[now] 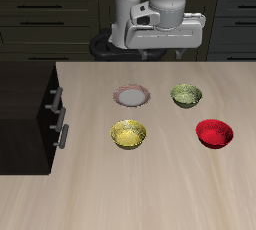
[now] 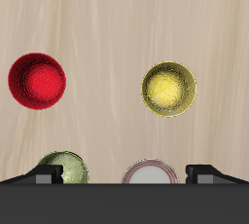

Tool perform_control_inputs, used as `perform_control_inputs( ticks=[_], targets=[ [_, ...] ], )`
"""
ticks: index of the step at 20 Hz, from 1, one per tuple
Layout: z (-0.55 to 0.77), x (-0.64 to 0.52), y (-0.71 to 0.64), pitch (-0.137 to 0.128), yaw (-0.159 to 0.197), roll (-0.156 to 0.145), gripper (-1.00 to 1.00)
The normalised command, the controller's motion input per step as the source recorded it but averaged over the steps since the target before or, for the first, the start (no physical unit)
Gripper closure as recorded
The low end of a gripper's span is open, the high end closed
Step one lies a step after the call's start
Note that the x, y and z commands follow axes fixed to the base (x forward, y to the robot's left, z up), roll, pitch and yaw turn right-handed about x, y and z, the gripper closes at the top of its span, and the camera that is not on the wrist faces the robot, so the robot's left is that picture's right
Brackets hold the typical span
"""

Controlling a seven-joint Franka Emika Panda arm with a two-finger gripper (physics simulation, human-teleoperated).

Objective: Place the red bowl on top of the wooden cabinet

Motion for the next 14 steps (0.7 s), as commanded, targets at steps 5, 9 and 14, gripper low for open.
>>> perform_control_inputs(
  ticks=[5, 9, 14],
  targets=[
    [-0.01, 0.25, -0.16, 0.017, 0.014, -0.032, -1.0],
    [0.0, -0.03, -0.06, -0.003, 0.017, -0.01, -1.0],
    [-0.04, 0.2, 0.03, 0.011, 0.001, -0.009, -1.0]
  ],
)
